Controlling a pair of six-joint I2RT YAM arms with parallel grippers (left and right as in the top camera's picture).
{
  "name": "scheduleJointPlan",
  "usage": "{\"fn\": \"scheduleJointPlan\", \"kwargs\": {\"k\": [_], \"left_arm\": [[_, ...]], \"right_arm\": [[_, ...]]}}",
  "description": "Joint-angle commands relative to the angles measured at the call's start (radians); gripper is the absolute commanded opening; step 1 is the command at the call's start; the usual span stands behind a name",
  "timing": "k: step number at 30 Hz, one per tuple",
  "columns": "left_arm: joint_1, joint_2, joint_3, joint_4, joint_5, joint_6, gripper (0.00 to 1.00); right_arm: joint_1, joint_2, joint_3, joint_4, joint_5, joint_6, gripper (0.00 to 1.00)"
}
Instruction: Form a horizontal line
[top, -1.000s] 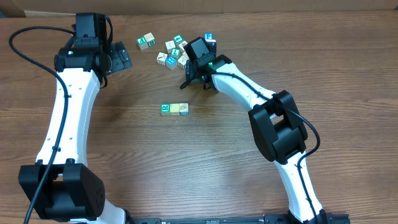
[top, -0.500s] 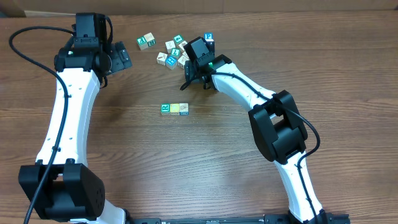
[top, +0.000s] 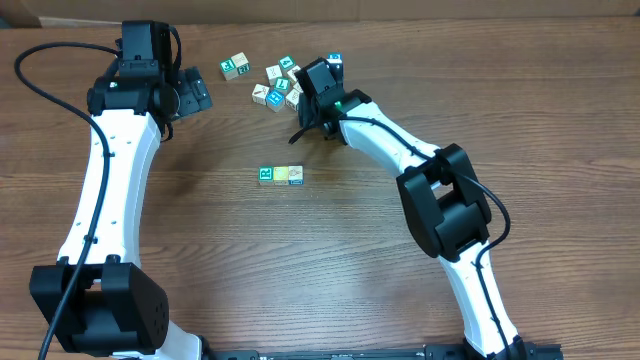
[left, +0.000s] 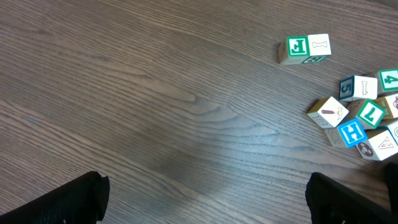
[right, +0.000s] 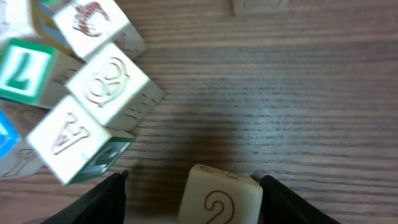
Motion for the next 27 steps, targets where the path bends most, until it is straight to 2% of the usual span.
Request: {"fn": "scheduleJointPlan", "kwargs": {"k": [1, 9, 13, 15, 18, 19, 27], "left_arm": [[-0.002, 0.003, 0.002, 0.002, -0.017, 0.004, 1.0], [-0.002, 0.003, 0.002, 0.002, -0.017, 0.004, 0.99], [-0.002, 0.003, 0.002, 0.002, -0.017, 0.004, 0.99], [-0.002, 0.003, 0.002, 0.002, -0.017, 0.004, 1.0], [-0.002, 0.003, 0.002, 0.002, -0.017, 0.004, 0.99], [-0.002, 0.003, 0.002, 0.002, -0.017, 0.004, 0.99], [-0.002, 0.003, 0.002, 0.002, -0.017, 0.004, 0.99]], "right_arm": [[-0.013, 0.025, 0.027, 0.011, 0.027, 0.026, 0.62], [-0.015, 0.025, 0.027, 0.025, 0.079, 0.026, 0.6], [-0.015, 0.025, 0.027, 0.041, 0.078, 0.026, 0.55], [-0.015, 0.023, 0.031, 0.048, 0.079, 0.025, 0.49], [-0.015, 0.01, 0.037, 0.031, 0.077, 0.026, 0.3], [-0.015, 0.004, 0.037, 0.025, 0.075, 0.026, 0.28], [-0.015, -0.081, 0.037, -0.07, 0.075, 0.026, 0.28]]}}
